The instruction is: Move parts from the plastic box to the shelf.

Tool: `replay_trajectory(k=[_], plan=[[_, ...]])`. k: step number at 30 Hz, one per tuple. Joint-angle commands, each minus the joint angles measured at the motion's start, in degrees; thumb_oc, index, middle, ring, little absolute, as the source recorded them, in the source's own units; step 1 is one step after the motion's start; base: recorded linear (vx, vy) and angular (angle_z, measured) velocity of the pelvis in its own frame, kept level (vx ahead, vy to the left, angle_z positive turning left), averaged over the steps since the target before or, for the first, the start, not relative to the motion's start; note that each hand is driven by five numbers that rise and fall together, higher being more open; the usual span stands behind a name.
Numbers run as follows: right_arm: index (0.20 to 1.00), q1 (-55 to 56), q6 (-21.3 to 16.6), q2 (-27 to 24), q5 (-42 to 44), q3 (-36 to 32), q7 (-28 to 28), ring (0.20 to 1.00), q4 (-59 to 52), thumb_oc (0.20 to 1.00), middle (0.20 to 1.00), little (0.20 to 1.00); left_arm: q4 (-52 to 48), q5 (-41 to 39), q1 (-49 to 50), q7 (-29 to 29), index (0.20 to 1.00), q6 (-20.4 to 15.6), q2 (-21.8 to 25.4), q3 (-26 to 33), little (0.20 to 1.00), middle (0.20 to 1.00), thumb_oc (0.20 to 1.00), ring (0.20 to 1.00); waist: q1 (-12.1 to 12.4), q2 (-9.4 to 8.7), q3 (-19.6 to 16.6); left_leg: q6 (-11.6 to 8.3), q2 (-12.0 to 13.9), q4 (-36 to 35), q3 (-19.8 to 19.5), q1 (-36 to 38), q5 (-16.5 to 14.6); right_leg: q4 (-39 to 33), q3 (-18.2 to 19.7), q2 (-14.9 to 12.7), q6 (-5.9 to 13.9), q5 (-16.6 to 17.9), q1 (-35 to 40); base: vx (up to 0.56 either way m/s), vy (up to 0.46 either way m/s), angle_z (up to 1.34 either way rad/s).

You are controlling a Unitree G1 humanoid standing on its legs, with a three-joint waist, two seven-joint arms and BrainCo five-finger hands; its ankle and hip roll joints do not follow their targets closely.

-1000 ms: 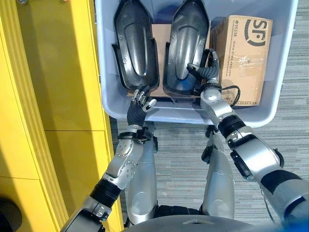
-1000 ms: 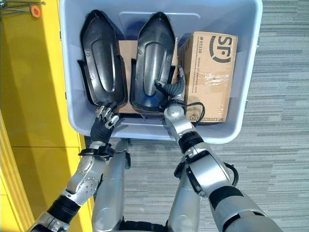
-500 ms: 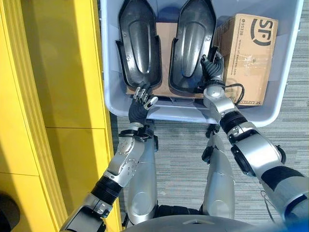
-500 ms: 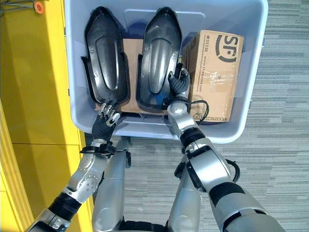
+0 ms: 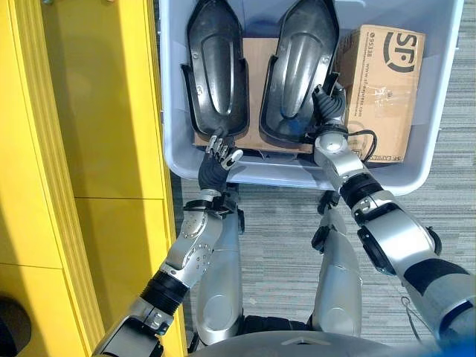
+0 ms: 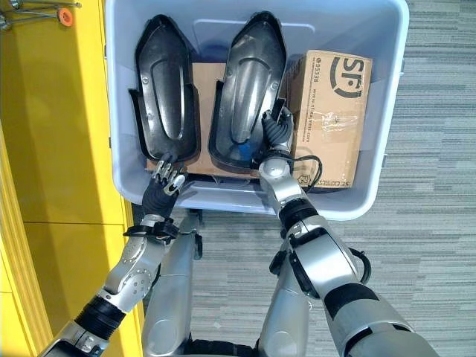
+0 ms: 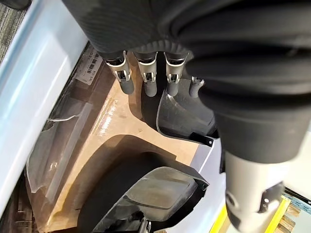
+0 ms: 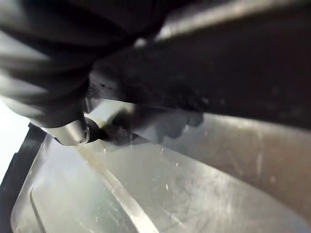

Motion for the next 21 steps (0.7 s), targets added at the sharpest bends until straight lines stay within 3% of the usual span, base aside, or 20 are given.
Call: replay_trajectory(k=[1, 21], plan=[[0.2, 3.06, -1.82, -1.88, -0.2, 0.71, -0.33, 0.2, -3.89, 0.2, 0.2, 0.2, -3.09, -0.1, 2.02, -0.44, 1.0, -1.19, 1.77, -0.9, 1.0, 1.0, 1.0, 1.0, -0.75, 0.59, -0.77, 1.61, 0.31, -4.51, 2.61, 3.09, -0.57, 3.71, 0.55, -0.69, 1.06, -6.5, 2.92, 0.0, 0.0, 0.0], [0.2, 16.21, -4.87, -3.78, -2.16, -3.84, 1.58, 0.2, -32.2, 0.2, 0.2, 0.2, -3.37, 0.31, 6.19, -2.02, 1.0, 0.93, 2.76, 2.28, 1.0, 1.0, 1.0, 1.0, -2.57, 0.07, -0.77, 1.8, 0.77, -6.58, 3.0, 13.34, 1.04, 4.09, 0.78, -0.64, 0.42, -6.75, 11.44, -0.02, -0.007, -0.02]])
